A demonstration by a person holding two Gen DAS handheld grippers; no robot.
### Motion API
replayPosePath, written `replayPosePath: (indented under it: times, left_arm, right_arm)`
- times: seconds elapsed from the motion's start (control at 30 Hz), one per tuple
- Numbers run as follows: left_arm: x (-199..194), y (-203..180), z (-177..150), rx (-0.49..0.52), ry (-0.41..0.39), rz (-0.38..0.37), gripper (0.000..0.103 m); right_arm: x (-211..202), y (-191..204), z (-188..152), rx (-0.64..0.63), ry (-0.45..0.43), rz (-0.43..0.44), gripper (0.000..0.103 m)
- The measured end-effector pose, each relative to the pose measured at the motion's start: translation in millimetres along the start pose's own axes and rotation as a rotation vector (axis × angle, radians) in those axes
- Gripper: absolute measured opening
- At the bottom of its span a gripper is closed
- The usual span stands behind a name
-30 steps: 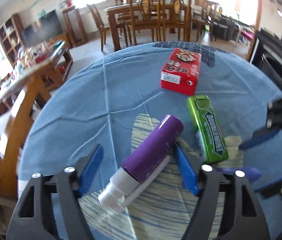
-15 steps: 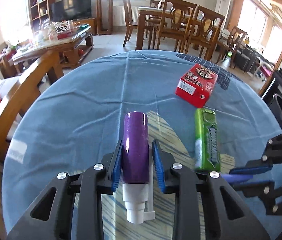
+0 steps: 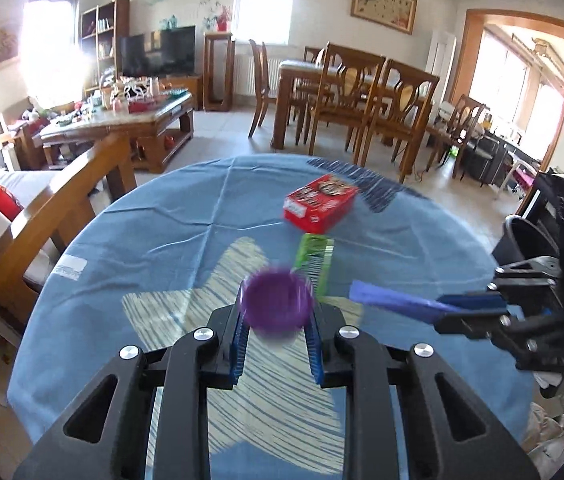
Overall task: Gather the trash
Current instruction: 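Carry the tube and purple stick over the black bin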
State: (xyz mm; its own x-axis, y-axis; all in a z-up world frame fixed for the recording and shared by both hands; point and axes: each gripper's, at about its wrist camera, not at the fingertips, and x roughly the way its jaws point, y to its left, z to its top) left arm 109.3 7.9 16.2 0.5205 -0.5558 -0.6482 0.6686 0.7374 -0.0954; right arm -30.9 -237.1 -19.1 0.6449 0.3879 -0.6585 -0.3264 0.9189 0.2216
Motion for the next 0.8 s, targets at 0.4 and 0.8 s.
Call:
replayPosePath:
  times: [0.4,0.8]
  left_arm:
    - [-18,-89,-6,0.027,-0.066,-0.085,0.025]
    - [7,-199,-2,0.111,-0.066,-0.214,0.025]
  right_arm:
    - [-83,-28,-36,0.044,-0.076,-0.053,0.014]
    - [-164,-87,-88,0.139,-0.146,-0.158,0.014]
